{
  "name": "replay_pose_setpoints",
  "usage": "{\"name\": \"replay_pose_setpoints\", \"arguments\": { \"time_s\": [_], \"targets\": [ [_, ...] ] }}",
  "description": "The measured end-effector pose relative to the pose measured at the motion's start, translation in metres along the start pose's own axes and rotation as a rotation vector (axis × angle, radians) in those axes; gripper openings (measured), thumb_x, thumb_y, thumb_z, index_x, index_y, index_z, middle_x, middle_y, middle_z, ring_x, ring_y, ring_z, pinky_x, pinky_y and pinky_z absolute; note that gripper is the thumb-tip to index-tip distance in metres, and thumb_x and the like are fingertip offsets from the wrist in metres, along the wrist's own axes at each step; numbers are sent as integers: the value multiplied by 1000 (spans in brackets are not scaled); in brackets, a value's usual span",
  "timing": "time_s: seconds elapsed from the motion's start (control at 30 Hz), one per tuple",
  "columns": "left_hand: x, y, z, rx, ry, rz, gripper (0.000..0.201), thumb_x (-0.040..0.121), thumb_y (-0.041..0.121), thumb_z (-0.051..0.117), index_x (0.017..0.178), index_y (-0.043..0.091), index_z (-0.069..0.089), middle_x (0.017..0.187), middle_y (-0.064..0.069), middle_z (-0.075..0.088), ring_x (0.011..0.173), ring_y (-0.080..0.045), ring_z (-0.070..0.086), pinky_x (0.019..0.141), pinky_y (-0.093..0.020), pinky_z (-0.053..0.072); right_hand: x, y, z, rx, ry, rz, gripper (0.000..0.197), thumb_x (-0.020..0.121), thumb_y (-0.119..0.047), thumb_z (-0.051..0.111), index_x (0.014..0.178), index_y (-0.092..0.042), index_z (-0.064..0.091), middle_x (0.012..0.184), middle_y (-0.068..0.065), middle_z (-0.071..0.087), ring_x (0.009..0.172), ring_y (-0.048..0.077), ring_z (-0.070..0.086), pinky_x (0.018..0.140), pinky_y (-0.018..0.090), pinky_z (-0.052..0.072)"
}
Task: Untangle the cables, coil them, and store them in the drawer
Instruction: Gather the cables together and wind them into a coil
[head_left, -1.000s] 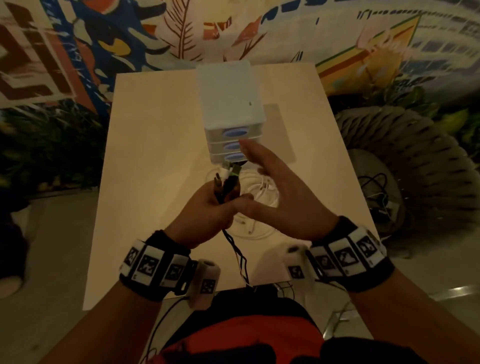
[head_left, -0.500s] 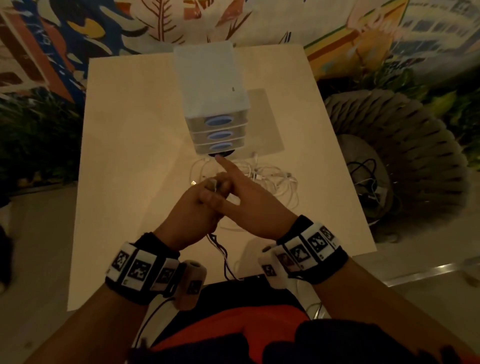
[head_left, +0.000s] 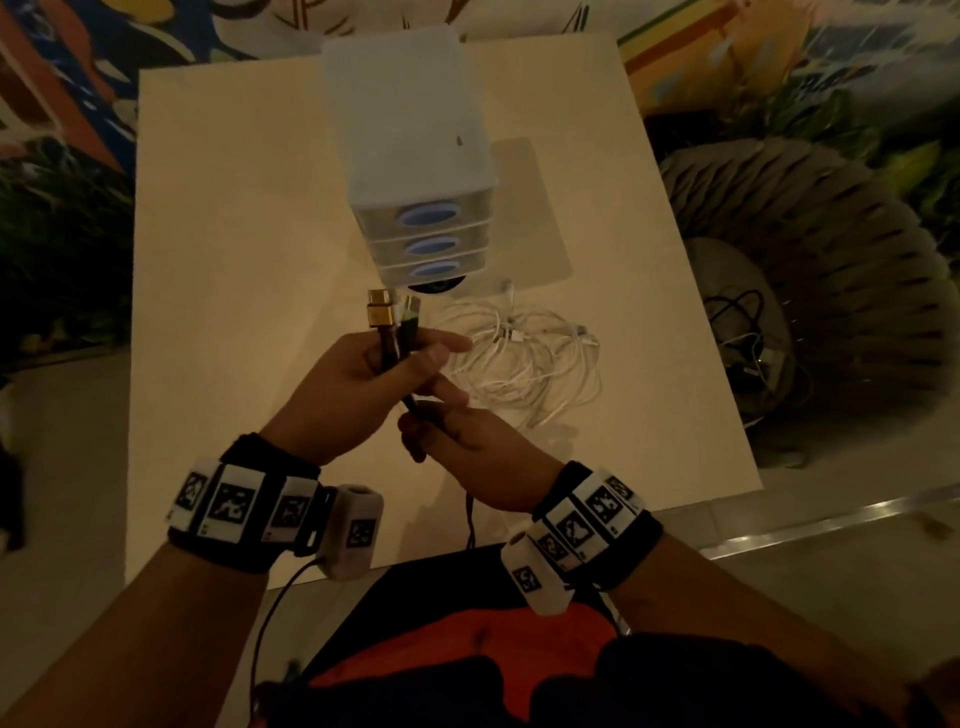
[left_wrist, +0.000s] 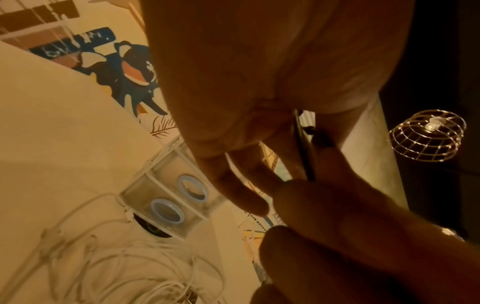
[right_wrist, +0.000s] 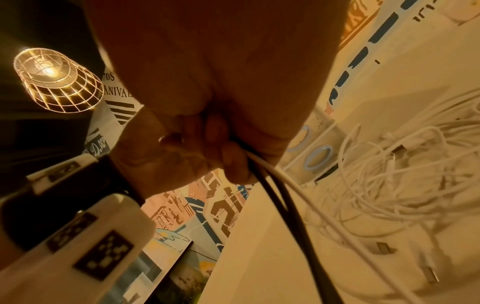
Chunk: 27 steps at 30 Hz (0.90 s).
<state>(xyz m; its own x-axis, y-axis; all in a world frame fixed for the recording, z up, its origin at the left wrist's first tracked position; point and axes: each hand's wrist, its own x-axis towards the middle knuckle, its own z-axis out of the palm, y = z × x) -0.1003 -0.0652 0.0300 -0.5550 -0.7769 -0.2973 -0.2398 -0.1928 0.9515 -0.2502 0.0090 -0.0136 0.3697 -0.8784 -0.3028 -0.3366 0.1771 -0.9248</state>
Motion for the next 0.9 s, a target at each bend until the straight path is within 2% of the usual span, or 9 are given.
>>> {"name": "replay_pose_setpoints", "arguments": {
  "time_s": [0.07, 0.17, 0.23, 0.27, 0.37, 0.47, 0.53, 0.77, 0.9],
  "targets": [
    [0, -4, -2, -27, 22, 15, 28, 105, 20, 45, 106, 12, 72, 77, -20, 72, 86, -31, 74, 85, -34, 59, 4, 1, -1, -8, -1, 55, 40, 108, -39, 38, 98, -8, 61, 91, 5, 64, 87, 25, 60, 83, 39, 47],
    [1, -11, -3, -74, 113, 33, 31, 109, 21, 38, 113, 9, 66, 54, -19, 49, 69, -34, 68, 75, -37, 58, 6, 11, -4, -53, -42, 123, 37, 105, -47, 44, 101, -17, 64, 92, -2, 68, 77, 12, 62, 75, 32, 49],
    [1, -16, -4, -165, 170, 41, 28, 109, 19, 37, 112, 7, 63, 55, -12, 36, 52, -28, 49, 60, -35, 50, 2, 24, -9, -93, -68, 125, 33, 99, -53, 52, 111, -24, 65, 99, -7, 72, 87, 8, 67, 83, 34, 55],
    [1, -18, -6, -227, 203, 44, 27, 109, 19, 37, 109, 7, 62, 57, -8, 32, 49, -23, 37, 53, -32, 42, 0, 31, -14, -122, -56, 117, 34, 96, -55, 56, 115, -28, 65, 102, -9, 73, 93, 5, 67, 88, 32, 55],
    [0, -25, -12, -333, 291, 5, 26, 109, 21, 38, 103, 10, 61, 67, -8, 17, 54, -20, 15, 50, -30, 20, -4, 51, -44, -120, 136, 130, 26, 96, -46, 61, 112, -28, 69, 97, -12, 73, 89, 2, 69, 87, 32, 56],
    [-3, -33, -19, -368, 346, -50, 28, 109, 21, 39, 98, 11, 62, 68, -7, 15, 55, -20, 10, 48, -28, 16, -5, 64, -76, -206, 368, 162, 11, 97, -31, 63, 100, -24, 71, 83, -10, 71, 75, 8, 68, 82, 43, 57],
    [-6, -37, -23, -397, 385, -81, 28, 109, 22, 39, 96, 12, 62, 64, -1, 20, 54, -18, 11, 47, -26, 16, -1, 65, -86, -326, 434, 154, 9, 95, -30, 65, 97, -24, 70, 80, -10, 69, 74, 10, 65, 80, 41, 54],
    [-17, -48, -30, -461, 471, -128, 29, 109, 22, 38, 94, 12, 61, 61, 3, 25, 49, -10, 16, 47, -26, 14, 59, 38, -50, -439, 231, -62, 16, 94, -28, 60, 105, -21, 69, 96, -7, 71, 83, 13, 65, 78, 35, 54],
    [-25, -54, -31, -451, 497, -151, 29, 109, 22, 38, 94, 11, 60, 62, 2, 22, 52, -15, 11, 48, -27, 13, 112, 36, -27, -663, 134, 46, 23, 96, -33, 54, 110, -21, 68, 107, 0, 71, 98, 22, 65, 85, 38, 53]
  ]
}}
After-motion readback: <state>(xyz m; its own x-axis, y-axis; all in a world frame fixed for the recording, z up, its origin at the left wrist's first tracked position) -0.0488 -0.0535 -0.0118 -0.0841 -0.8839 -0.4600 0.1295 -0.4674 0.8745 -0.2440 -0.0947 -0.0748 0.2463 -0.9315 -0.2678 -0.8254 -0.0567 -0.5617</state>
